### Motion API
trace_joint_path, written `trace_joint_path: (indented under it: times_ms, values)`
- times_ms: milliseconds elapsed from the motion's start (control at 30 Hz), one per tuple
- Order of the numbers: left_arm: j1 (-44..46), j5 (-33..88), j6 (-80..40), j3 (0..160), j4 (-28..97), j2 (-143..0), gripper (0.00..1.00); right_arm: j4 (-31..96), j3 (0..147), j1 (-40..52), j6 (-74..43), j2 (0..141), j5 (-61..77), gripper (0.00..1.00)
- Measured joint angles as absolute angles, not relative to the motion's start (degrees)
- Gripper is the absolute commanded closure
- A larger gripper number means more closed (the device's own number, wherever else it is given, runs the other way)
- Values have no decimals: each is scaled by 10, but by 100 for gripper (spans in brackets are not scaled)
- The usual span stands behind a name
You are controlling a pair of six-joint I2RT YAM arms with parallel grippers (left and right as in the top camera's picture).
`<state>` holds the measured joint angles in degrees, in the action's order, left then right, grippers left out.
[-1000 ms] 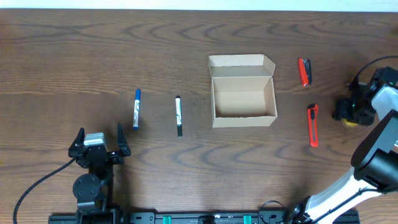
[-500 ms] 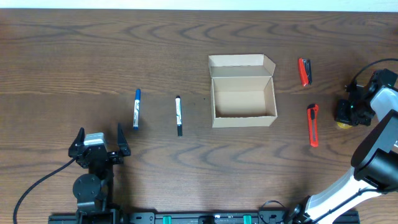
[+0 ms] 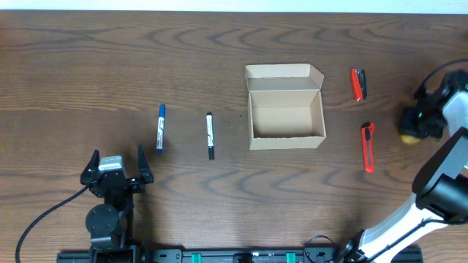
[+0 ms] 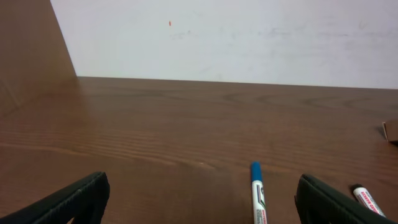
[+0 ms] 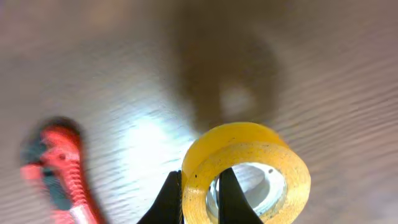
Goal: Pack container
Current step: 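Lift the tape roll and carry it over the cardboard box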
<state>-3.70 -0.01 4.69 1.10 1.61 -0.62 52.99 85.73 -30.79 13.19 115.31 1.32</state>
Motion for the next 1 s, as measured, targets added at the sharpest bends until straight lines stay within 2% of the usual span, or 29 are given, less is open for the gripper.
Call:
trace_joint_path:
  times_ms: [200, 467, 700, 1000]
  values:
    - [-37, 0, 47, 11, 16, -6, 5, 636, 1060, -266, 131, 1155, 34, 99]
    - [-37, 0, 47, 11, 16, -6, 5, 722, 1251, -156, 159, 1155, 183, 99]
    - [-37, 0, 47, 11, 16, -6, 5, 762, 1264, -6, 182, 1155, 224, 99]
    - [-37, 0, 47, 11, 16, -6, 5, 757, 1235, 133, 184, 1155, 130, 99]
